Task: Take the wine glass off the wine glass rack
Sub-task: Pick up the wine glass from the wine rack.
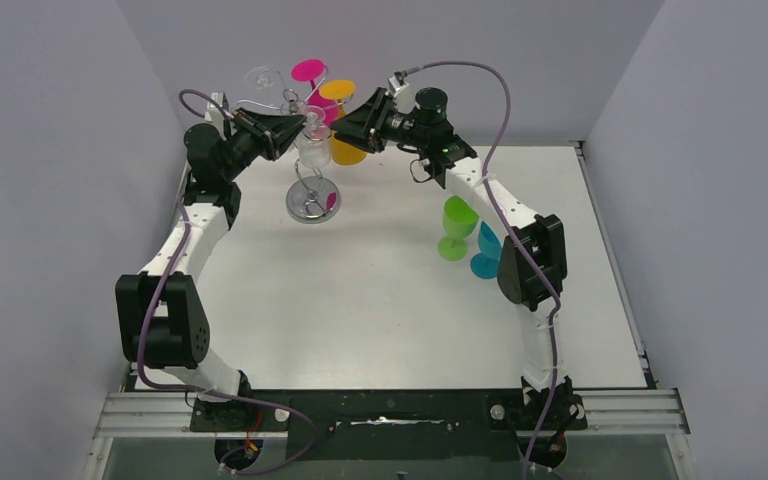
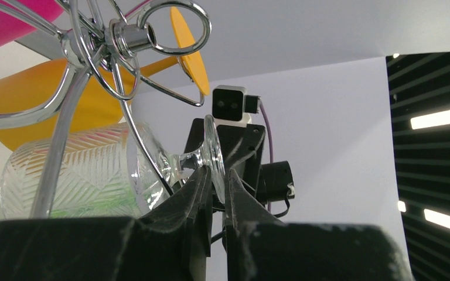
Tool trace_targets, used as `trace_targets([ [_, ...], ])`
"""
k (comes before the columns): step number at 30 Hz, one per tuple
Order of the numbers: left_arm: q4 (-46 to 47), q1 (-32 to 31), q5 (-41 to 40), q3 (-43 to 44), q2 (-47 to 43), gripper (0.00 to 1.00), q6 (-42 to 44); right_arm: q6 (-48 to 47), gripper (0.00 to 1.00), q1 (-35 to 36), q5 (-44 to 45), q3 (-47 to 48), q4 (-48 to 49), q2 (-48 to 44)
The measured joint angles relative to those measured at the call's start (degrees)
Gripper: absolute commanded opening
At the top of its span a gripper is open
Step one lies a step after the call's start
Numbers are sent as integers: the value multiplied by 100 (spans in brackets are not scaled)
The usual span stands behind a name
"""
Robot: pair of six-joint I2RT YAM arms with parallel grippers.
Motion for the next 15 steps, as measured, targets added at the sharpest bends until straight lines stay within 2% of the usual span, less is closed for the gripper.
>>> trace_targets([
  [3,-140,0,129,166,90,0,116,-83,29,11,39,-92,-249,2],
  [5,-195,0,173,197,105,0,149,-63,22,33,48,-94,-260,7],
  [7,-199,0,214,201,109,0,164,-63,19,48,35,-57,-240,7],
  [12,-203,2,459,306,201,0,238,-111,26,133,-39,-28,-216,2],
  [15,-221,17,621,334,227,0,297,-258,32,153,203,-518,-164,-293],
])
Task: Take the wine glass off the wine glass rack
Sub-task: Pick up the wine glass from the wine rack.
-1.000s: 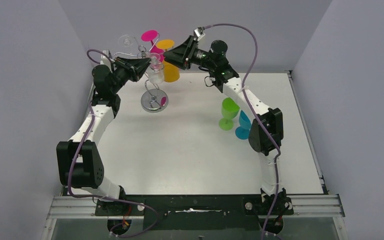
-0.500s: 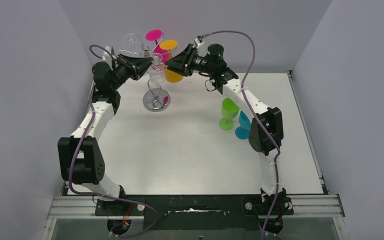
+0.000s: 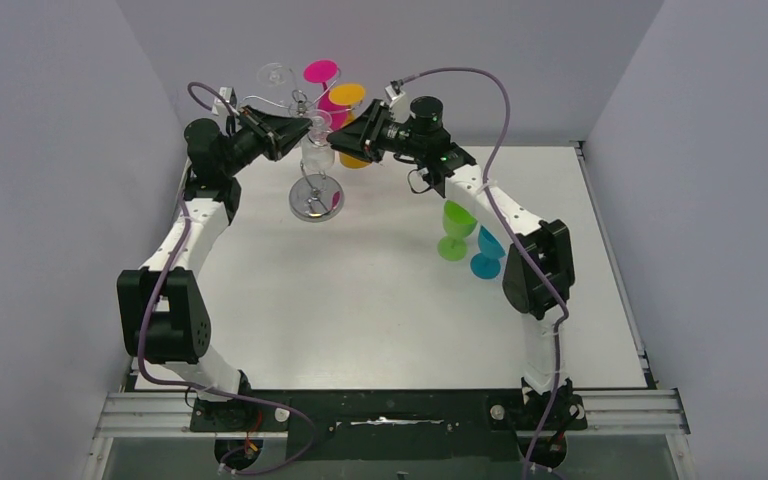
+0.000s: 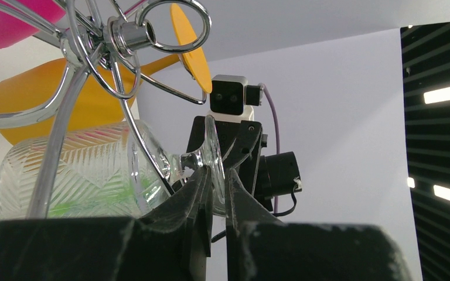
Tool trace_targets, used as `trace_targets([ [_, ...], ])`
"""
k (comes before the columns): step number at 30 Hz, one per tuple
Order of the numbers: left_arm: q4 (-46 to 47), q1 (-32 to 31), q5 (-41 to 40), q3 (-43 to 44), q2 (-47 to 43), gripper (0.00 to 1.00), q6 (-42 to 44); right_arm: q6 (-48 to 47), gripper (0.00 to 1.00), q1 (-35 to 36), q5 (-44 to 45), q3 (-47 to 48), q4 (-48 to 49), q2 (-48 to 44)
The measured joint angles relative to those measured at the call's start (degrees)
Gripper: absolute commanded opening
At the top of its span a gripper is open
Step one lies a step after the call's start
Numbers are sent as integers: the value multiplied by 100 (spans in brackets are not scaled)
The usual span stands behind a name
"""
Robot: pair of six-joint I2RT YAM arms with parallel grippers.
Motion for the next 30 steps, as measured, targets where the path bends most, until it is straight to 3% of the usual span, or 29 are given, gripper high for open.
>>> trace_targets([
  [6,9,4,256,35,20,0,83,-638,37,-105,356,-238,-503,-498],
  [21,2,35,409,157,120,0,197,-756,39,-98,389,793,-723,-20],
  [25,2,35,433,162,122,0,225,-634,36,-33,358,940,-682,144],
  [30,7,35,505,164,122,0,238,-455,25,15,229,1349,-632,514],
])
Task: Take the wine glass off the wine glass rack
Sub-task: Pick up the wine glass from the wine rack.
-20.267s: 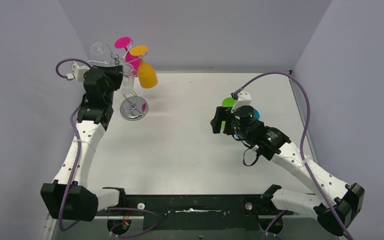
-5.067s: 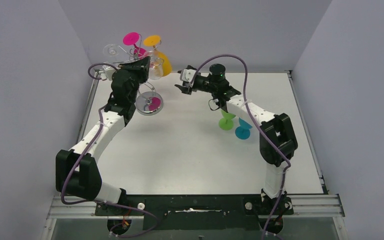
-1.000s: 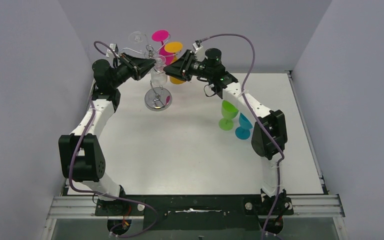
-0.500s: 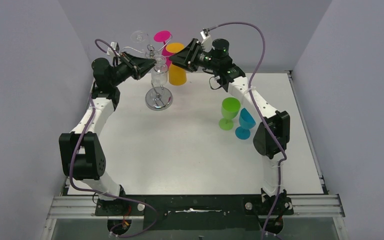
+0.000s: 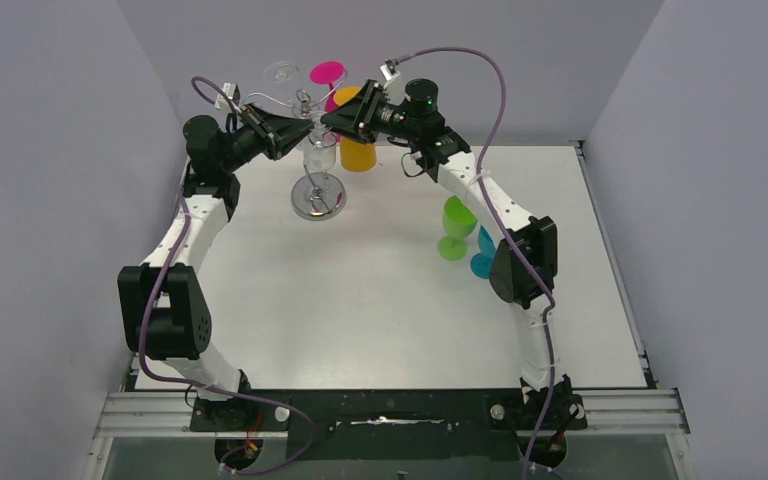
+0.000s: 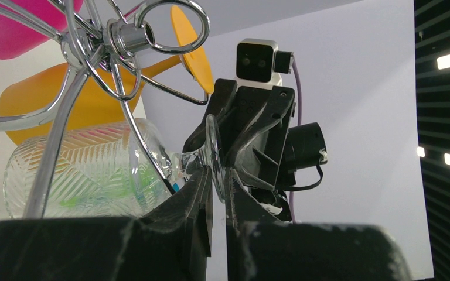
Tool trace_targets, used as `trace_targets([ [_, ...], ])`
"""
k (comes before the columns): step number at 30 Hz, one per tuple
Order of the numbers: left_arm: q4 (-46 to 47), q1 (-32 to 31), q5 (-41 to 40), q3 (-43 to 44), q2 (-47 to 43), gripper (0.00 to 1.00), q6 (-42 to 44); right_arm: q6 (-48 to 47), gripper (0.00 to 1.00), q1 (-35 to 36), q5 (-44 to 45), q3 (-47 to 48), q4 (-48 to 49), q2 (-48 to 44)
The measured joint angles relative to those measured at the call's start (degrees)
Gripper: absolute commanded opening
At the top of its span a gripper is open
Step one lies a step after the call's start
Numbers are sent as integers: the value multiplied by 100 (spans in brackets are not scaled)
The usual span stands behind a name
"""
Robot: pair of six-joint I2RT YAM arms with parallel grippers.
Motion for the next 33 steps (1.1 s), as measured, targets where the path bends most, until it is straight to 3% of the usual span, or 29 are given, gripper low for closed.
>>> trace_targets([
  [8,-7,15,83,0,2,0,35,326,0,24,-103,107,282,151],
  [11,-7,28,96,0,2,0,59,413,0,26,-79,90,317,155],
  [19,-63,68,164,46,9,31,317,588,0,7,271,-345,702,-11],
  [24,-164,98,319,111,-4,39,640,649,0,-9,616,-417,855,-50],
  [33,-452,426,542,256,-409,40,1069,522,0,-87,1102,-385,850,15],
])
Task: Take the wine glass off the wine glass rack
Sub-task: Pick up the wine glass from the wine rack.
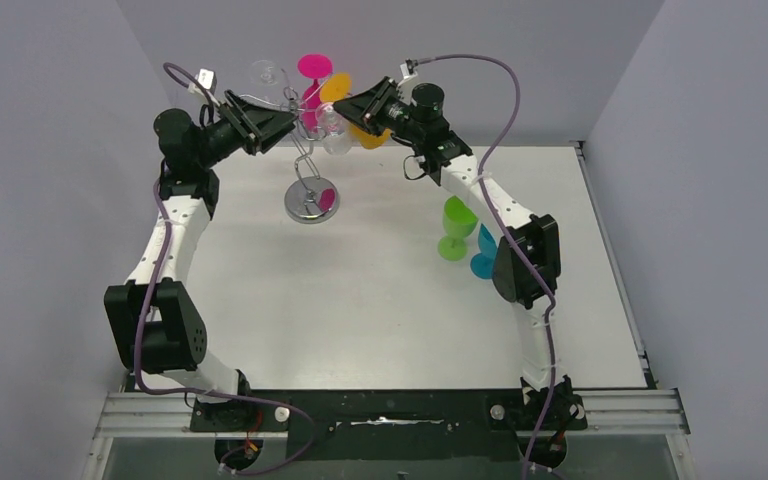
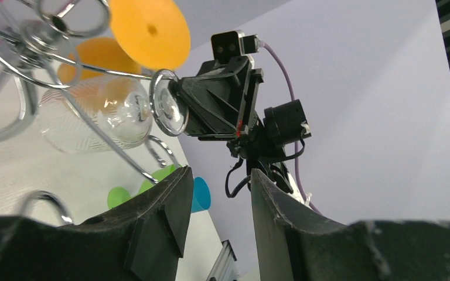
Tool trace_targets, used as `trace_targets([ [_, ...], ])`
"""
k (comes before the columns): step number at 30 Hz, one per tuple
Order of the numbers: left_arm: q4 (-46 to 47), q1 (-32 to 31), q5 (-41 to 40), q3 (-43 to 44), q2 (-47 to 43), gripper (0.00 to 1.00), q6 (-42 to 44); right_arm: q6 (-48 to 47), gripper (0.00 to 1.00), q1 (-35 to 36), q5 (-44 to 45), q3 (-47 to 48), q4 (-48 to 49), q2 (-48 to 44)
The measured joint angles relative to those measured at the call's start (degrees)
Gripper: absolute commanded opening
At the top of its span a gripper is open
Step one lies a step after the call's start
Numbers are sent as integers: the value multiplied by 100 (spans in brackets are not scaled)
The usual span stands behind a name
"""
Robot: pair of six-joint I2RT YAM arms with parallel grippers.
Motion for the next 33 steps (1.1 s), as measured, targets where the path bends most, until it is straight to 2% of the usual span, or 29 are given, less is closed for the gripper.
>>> trace_targets([
  [8,-240,68,2,2,7,40,94,2,0,0,52,-387,247,-70],
  [23,-317,70,33,2,-9,41,155,-70,0,-44,138,-1600,476,-946],
  [33,-680,70,96,20,-243,41,450,-361,0,-31,179,-2341,376,-1340],
])
